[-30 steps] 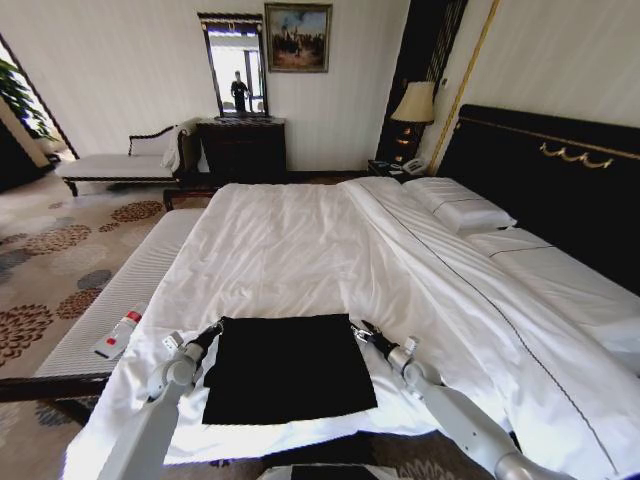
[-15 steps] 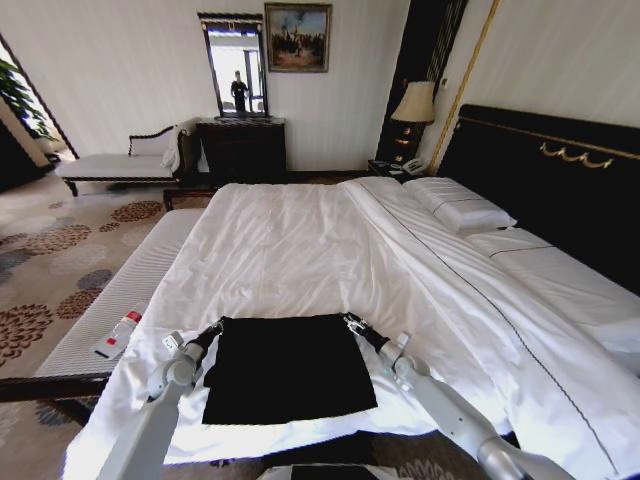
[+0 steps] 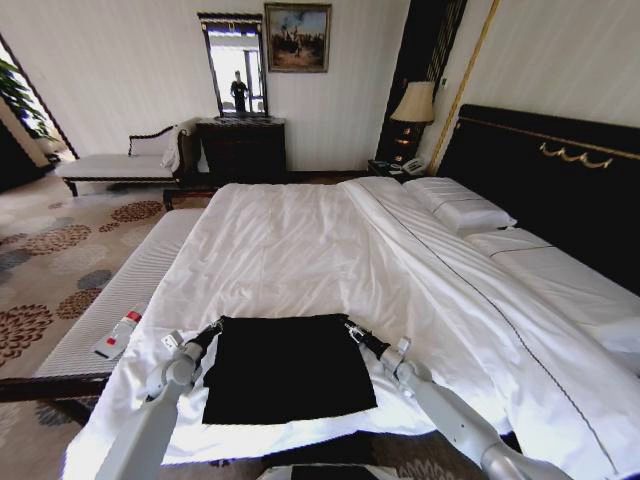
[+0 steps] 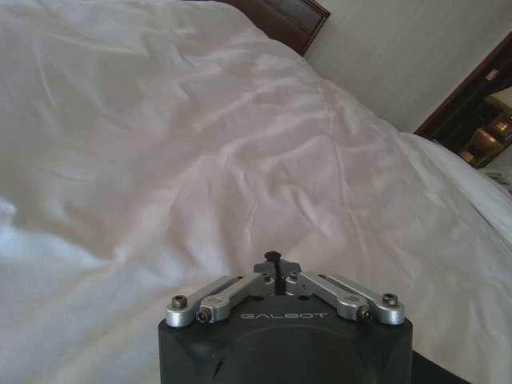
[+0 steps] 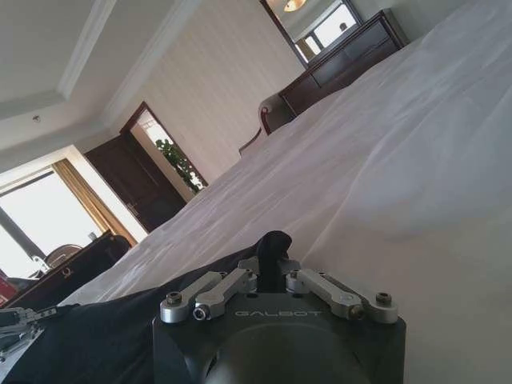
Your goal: Fold the clothes on the bed.
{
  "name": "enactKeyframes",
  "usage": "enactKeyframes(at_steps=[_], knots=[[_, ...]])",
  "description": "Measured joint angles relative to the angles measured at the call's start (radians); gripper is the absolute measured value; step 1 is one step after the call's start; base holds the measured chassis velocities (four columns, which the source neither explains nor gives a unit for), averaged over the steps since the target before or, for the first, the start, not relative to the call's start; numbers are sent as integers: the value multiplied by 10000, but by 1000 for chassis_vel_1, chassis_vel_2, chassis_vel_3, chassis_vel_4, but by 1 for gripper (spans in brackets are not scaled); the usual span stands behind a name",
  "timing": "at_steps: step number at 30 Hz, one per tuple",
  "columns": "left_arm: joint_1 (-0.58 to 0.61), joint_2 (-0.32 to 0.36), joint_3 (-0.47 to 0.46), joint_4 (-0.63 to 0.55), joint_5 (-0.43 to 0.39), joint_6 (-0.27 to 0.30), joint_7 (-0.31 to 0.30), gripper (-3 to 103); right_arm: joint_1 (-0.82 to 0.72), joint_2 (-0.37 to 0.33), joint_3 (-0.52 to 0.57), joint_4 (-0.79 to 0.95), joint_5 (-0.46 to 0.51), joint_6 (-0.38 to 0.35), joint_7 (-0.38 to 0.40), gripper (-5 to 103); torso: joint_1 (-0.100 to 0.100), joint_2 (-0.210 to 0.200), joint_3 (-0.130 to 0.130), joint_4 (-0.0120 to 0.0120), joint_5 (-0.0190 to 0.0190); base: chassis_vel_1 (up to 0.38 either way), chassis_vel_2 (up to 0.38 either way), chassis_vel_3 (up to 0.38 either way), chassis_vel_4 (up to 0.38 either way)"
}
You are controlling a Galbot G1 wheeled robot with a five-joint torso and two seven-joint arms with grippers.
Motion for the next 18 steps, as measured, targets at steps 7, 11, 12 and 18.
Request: enactKeyframes(at_steps=[7,11,12,18], knots=[[45,17,-3,-119,6,-60,12,1,-80,-20,71,400,-15,231,-29,0,0,0,0,1,1,0,0,0,0],[112,5,-102,-378,-60,-178,87,1,-244,-174,278,1109,206,396,11,0,0,0,0,1,0,0,0,0,0],[158,-11,-180,-544,-101,-237,123,1,-331,-250,372,1476,310,482,56,0,0,0,1,1,0,0,0,0,0],[559,-227,-958,-2314,-1226,-558,361,1,-1073,-767,1123,3939,1107,924,536,0,0,0,-1,3,0,0,0,0,0]])
